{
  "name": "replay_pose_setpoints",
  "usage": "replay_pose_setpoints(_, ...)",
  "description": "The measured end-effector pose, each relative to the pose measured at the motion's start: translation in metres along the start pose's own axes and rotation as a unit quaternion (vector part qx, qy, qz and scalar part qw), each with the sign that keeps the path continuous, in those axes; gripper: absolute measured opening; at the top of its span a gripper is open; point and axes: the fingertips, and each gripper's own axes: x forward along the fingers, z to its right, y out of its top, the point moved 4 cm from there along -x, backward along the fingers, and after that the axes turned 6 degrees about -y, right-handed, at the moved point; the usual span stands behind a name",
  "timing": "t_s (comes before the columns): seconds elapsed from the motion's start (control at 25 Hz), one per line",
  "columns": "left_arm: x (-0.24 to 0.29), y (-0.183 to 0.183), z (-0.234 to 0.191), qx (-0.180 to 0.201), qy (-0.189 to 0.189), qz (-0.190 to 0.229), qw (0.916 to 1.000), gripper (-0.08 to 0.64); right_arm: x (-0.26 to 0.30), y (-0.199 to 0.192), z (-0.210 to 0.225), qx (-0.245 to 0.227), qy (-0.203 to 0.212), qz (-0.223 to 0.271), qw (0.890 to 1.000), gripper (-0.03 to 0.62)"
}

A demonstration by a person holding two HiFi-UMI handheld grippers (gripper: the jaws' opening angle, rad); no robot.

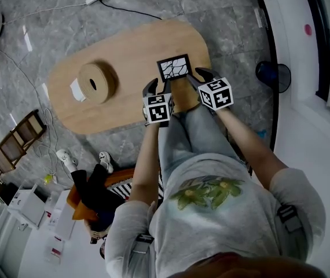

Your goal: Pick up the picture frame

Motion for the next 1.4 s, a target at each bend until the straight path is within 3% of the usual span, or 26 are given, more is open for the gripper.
replay_pose_setpoints(0.28,0.019,-0.004,-0.009,-0.003,0.002,-0.011,0.9999,0.169,0.024,-0.010,0.012,0.015,-0.008,-0.013,1.000,0.158)
replay_pose_setpoints(1.4,0.103,-0.052,-0.047,-0.026,-0.002,-0.076,0.9967,0.144,0.110,-0.059,0.046,-0.003,-0.027,-0.083,0.996,0.155)
